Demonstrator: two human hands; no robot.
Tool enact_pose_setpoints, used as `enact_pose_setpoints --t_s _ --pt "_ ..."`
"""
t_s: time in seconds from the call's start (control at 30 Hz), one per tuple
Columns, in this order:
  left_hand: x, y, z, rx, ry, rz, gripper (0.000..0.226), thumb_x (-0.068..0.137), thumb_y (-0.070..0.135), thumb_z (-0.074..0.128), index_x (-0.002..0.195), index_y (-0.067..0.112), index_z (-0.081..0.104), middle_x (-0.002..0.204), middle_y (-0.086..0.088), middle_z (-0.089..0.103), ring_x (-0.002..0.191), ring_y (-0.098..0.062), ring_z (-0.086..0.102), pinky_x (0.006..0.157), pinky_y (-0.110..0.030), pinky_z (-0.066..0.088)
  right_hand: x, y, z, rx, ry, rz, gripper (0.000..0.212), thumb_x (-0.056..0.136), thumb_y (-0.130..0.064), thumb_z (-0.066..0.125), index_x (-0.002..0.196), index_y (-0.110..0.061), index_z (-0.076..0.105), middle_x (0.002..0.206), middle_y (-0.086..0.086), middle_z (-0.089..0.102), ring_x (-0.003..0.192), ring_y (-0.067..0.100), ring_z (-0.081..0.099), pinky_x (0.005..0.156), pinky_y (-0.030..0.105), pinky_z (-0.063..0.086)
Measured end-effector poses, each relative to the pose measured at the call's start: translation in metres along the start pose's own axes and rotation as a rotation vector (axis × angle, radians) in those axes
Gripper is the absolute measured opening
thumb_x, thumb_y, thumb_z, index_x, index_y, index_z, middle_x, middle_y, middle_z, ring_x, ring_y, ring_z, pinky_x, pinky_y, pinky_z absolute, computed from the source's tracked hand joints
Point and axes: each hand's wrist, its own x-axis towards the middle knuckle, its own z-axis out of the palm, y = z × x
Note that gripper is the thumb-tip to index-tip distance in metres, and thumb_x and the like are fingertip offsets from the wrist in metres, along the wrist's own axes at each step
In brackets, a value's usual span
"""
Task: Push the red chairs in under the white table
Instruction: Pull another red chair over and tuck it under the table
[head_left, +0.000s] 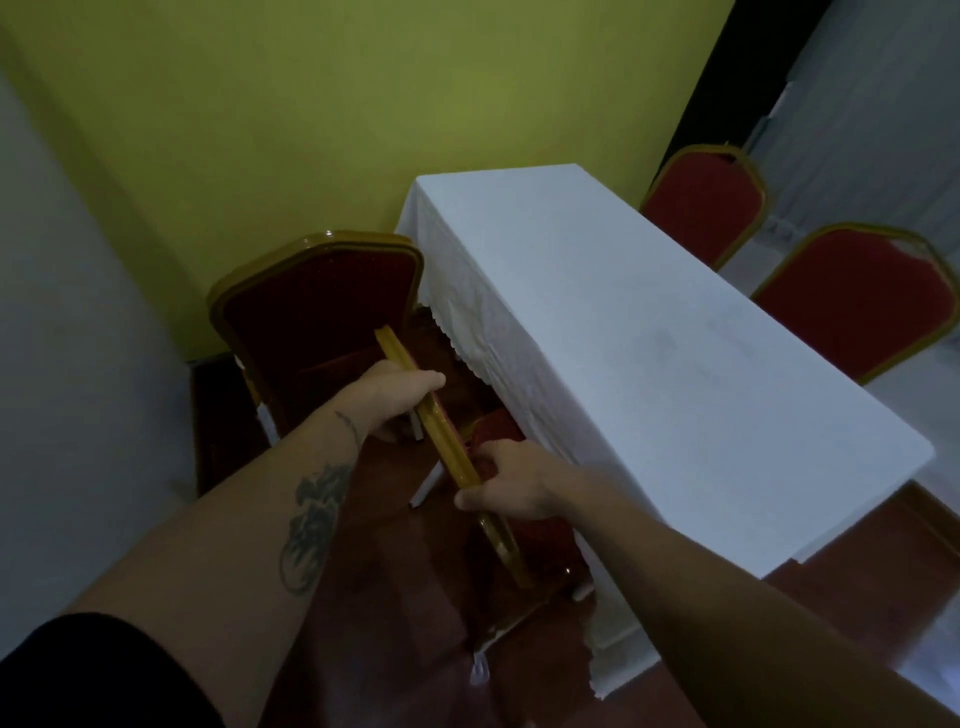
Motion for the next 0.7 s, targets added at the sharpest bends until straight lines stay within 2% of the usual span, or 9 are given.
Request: enact_pose_setpoints --t_s 0.07,0.17,0.2,0.27,0.33,0.43,0.5,0.6,0.7 --pt "0.006 0.007 -0.016 0.029 0.026 0.005 0.031 0.097 0.041 0.060 0.093 0.011 0.052 0.093 -0.005 0.059 0.086 -0.022 0.060 0.086 -0.044 0.052 0.013 -0.005 -0.020 0.041 0.054 -0.077 0.079 0.085 -0.061 0.066 0.152 -0.025 0.042 0.142 0.005 0.056 0.120 0.024 0.058 0.090 0.034 0.047" --pt "0.018 0.022 -0.051 0.081 0.127 0.030 0.042 0.094 0.039 0.061 0.122 0.008 0.059 0.122 -0.009 0.058 0.107 -0.029 0.061 0.082 -0.045 0.054 0.038 -0.018 -0.054 0.086 0.144 -0.174 0.059 0.092 -0.049 0.066 0.144 -0.025 0.050 0.122 0.001 0.064 0.098 0.016 0.064 0.074 0.026 0.048" --pt "0.022 0.027 -0.064 0.124 0.164 0.044 0.038 0.095 0.036 0.061 0.120 0.007 0.062 0.121 -0.010 0.061 0.106 -0.030 0.062 0.083 -0.045 0.056 0.046 -0.024 -0.065 0.103 0.170 -0.203 0.053 0.093 -0.044 0.066 0.140 -0.024 0.052 0.115 0.000 0.064 0.095 0.015 0.065 0.073 0.027 0.051" --pt "0.030 0.033 -0.089 0.209 0.241 0.060 0.023 0.093 0.027 0.060 0.103 0.008 0.068 0.111 -0.014 0.068 0.099 -0.032 0.066 0.084 -0.044 0.058 0.066 -0.036 -0.085 0.110 0.222 -0.256 0.048 0.093 -0.037 0.065 0.137 -0.020 0.055 0.111 0.000 0.064 0.099 0.019 0.065 0.084 0.037 0.056" --pt "0.039 0.035 -0.111 0.296 0.315 0.057 0.018 0.086 0.021 0.059 0.093 0.010 0.070 0.109 -0.017 0.072 0.097 -0.033 0.067 0.084 -0.042 0.057 0.085 -0.050 -0.104 0.114 0.234 -0.296 0.051 0.093 -0.030 0.063 0.141 -0.018 0.053 0.120 0.004 0.064 0.106 0.021 0.063 0.090 0.040 0.055" --pt "0.055 0.035 -0.135 0.359 0.402 0.047 0.050 0.077 0.018 0.058 0.126 0.011 0.068 0.130 -0.013 0.066 0.117 -0.032 0.061 0.094 -0.036 0.052 0.117 -0.073 -0.128 0.095 0.257 -0.373 0.054 0.093 -0.022 0.061 0.146 -0.017 0.050 0.135 0.007 0.059 0.112 0.021 0.060 0.084 0.030 0.048" --pt "0.071 0.036 -0.146 0.391 0.456 0.049 0.061 0.071 0.020 0.056 0.131 0.012 0.065 0.131 -0.013 0.065 0.120 -0.033 0.060 0.099 -0.038 0.052 0.135 -0.087 -0.143 0.083 0.277 -0.395 0.056 0.092 -0.019 0.061 0.147 -0.018 0.049 0.142 0.008 0.056 0.120 0.023 0.057 0.083 0.028 0.044" --pt "0.099 0.038 -0.160 0.453 0.471 0.083 0.065 0.065 0.024 0.051 0.127 0.015 0.065 0.124 -0.012 0.067 0.113 -0.034 0.062 0.095 -0.043 0.056 0.166 -0.107 -0.157 0.023 0.263 -0.381 0.061 0.089 -0.019 0.061 0.148 -0.017 0.047 0.148 0.008 0.051 0.129 0.026 0.052 0.092 0.034 0.048" --pt "0.132 0.049 -0.175 0.555 0.441 0.115 0.056 0.073 0.022 0.055 0.128 0.015 0.059 0.126 -0.011 0.061 0.114 -0.034 0.059 0.093 -0.044 0.055 0.200 -0.132 -0.169 -0.023 0.262 -0.333 0.067 0.086 -0.021 0.061 0.150 -0.018 0.043 0.150 0.010 0.044 0.132 0.031 0.048 0.101 0.041 0.049"
